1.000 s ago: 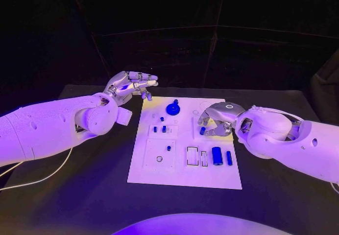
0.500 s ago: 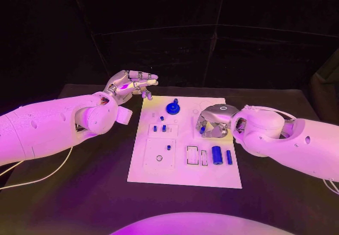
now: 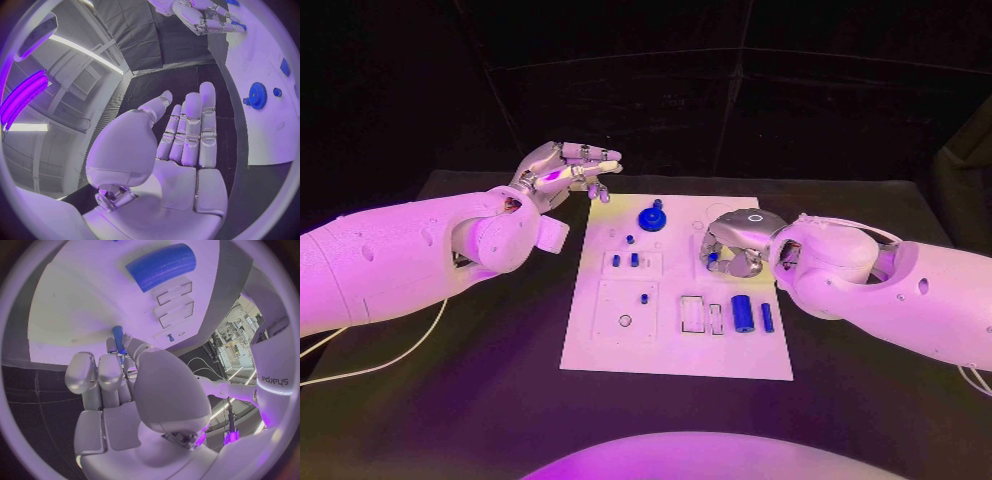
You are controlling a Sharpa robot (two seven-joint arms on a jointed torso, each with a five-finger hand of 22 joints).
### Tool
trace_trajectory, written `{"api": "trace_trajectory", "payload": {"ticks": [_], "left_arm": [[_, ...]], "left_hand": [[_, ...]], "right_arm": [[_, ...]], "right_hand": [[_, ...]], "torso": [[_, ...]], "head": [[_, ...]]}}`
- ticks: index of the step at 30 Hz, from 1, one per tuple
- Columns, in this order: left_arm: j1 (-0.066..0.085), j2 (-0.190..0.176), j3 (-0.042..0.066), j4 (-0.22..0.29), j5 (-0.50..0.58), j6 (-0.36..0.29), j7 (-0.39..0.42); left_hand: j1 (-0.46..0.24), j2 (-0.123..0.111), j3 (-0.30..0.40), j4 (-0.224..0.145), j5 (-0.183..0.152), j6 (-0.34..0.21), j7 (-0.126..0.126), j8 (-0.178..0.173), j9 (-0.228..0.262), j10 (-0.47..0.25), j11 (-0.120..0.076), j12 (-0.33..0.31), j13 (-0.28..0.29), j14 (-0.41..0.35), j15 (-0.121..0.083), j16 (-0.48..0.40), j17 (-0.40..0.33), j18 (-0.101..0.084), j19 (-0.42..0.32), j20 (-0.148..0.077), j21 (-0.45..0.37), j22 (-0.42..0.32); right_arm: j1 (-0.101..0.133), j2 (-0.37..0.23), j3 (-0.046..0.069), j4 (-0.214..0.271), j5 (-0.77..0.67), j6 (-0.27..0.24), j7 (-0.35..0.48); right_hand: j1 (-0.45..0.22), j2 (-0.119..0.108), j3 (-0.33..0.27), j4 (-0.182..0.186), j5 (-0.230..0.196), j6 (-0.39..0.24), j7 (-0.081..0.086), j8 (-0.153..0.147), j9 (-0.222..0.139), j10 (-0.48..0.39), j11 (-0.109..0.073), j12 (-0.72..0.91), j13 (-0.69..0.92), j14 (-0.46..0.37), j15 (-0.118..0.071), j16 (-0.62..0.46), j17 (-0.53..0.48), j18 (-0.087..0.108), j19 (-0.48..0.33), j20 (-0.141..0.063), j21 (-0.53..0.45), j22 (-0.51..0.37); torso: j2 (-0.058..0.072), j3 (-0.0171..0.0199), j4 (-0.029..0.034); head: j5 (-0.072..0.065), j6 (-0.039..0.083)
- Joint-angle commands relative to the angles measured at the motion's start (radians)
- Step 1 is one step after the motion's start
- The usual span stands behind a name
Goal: Assemble the parts on the task board
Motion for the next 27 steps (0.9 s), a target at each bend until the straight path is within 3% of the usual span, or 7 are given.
{"api": "trace_trajectory", "payload": {"ticks": [1,5,11,16,23,27], "left_arm": [[0.001,0.0,0.001,0.0,0.003,0.011,0.004],[0.001,0.0,0.001,0.0,0.003,0.011,0.003],[0.0,-0.002,0.001,0.0,0.003,0.01,0.003],[0.0,-0.002,0.001,0.0,0.003,0.009,0.002],[0.0,0.003,0.001,0.001,0.003,0.01,0.003],[0.0,0.006,0.001,-0.001,0.003,0.01,0.003]], "left_hand": [[0.0,0.007,-0.005,0.0,0.005,-0.007,-0.001,0.005,0.0,-0.006,0.003,0.005,0.002,-0.005,-0.001,0.005,-0.001,0.014,0.001,0.004,-0.006,-0.001],[0.0,0.007,-0.005,0.0,0.005,-0.007,-0.001,0.005,0.0,-0.006,0.003,0.005,0.002,-0.005,-0.001,0.005,-0.001,0.014,0.001,0.004,-0.006,-0.001],[0.0,0.007,-0.005,0.0,0.005,-0.007,-0.001,0.005,0.0,-0.006,0.003,0.005,0.002,-0.005,-0.001,0.005,-0.001,0.014,0.001,0.004,-0.006,-0.001],[0.0,0.007,-0.005,0.0,0.005,-0.007,-0.001,0.005,0.0,-0.006,0.003,0.005,0.002,-0.005,-0.001,0.005,-0.001,0.014,0.001,0.004,-0.006,-0.001],[0.0,0.007,-0.005,0.0,0.005,-0.007,-0.001,0.005,0.0,-0.006,0.003,0.005,0.002,-0.005,-0.001,0.005,-0.001,0.014,0.001,0.004,-0.006,-0.001],[0.0,0.007,-0.005,0.0,0.005,-0.007,-0.001,0.005,0.0,-0.006,0.003,0.005,0.002,-0.005,-0.001,0.005,-0.001,0.014,0.001,0.004,-0.006,-0.001]], "right_arm": [[0.003,-0.01,0.002,0.013,-0.033,-0.09,-0.007],[0.003,-0.035,0.002,0.046,-0.012,-0.095,0.001],[0.004,-0.099,0.003,0.14,0.044,-0.115,0.011],[0.005,-0.118,0.007,0.197,0.079,-0.151,0.033],[0.005,-0.048,0.008,0.191,0.108,-0.181,0.082],[0.001,0.022,0.007,0.161,0.097,-0.187,0.11]], "right_hand": [[0.003,-0.005,0.056,-0.032,0.008,0.008,0.0,0.003,0.0,0.045,-0.032,-0.01,0.0,0.013,-0.007,0.006,0.002,-0.012,0.004,0.003,0.008,0.006],[-0.023,-0.025,0.089,-0.043,0.006,0.007,0.004,-0.002,-0.002,0.049,-0.031,-0.027,0.0,0.01,-0.003,0.01,0.002,-0.011,0.0,0.004,0.012,0.01],[-0.032,-0.037,0.094,-0.049,0.005,0.006,0.007,-0.005,-0.003,0.05,-0.03,-0.033,0.0,0.01,-0.002,0.012,0.003,-0.011,-0.001,0.004,0.014,0.012],[-0.035,-0.043,0.097,-0.053,0.006,0.005,0.009,-0.007,-0.004,0.049,-0.028,-0.036,0.001,0.01,-0.001,0.014,0.005,-0.011,-0.001,0.005,0.015,0.014],[-0.041,-0.05,0.106,-0.061,0.006,-0.002,0.013,-0.013,-0.006,0.042,-0.024,-0.048,0.0,0.009,0.002,0.016,0.005,-0.011,-0.004,0.008,0.016,0.013],[-0.043,-0.05,0.108,-0.062,0.007,-0.004,0.015,-0.015,-0.007,0.04,-0.022,-0.05,0.0,0.009,0.003,0.016,0.005,-0.011,-0.004,0.009,0.016,0.014]], "torso": [[-0.001,0.0001,0.0005],[-0.001,-0.0007,0.0],[-0.002,-0.0012,-0.0002],[-0.001,-0.0015,-0.0014],[-0.001,-0.0025,0.0034],[0.0,-0.001,0.001]], "head": [[0.0,-0.002],[0.001,-0.003],[0.006,-0.005],[0.009,-0.002],[0.019,-0.008],[0.033,-0.012]]}}
